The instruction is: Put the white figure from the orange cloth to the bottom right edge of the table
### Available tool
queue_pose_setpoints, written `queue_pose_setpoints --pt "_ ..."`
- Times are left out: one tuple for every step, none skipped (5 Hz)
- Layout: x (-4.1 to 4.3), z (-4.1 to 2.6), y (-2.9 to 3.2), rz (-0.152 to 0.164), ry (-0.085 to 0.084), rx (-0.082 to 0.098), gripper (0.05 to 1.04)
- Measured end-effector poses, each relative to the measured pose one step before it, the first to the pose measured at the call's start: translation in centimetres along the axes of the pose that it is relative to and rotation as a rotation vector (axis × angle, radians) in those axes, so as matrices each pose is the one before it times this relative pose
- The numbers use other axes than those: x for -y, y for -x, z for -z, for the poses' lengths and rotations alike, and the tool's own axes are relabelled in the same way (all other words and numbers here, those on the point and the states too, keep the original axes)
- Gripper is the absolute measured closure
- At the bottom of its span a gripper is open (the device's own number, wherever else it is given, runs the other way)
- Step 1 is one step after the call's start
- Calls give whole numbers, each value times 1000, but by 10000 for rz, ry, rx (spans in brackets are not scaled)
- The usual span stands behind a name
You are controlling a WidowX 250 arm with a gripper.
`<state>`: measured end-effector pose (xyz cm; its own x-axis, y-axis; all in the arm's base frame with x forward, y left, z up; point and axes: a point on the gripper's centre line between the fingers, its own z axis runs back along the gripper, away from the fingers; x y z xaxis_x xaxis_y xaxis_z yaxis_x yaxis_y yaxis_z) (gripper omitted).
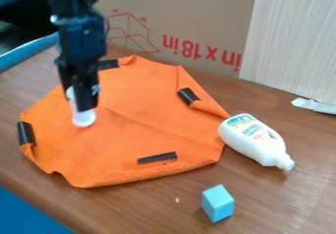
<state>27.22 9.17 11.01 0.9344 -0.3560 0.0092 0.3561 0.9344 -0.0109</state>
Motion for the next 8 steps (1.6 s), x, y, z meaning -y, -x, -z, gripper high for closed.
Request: queue_pose_setpoints --pt "4741 -2561 -1590 927 79 210 520" --pt "4575 -450 -496 914 -48 -334 520" --pt "5726 1748 -253 1795 14 -786 520" --pt "3759 2515 218 1156 -416 -749 520" --pt "384 820 648 49 80 -132 520" --pt "-806 110 730 181 728 118 520" --pt "-959 -135 174 303 764 562 520" --pt "-991 -138 -1 57 319 790 520"
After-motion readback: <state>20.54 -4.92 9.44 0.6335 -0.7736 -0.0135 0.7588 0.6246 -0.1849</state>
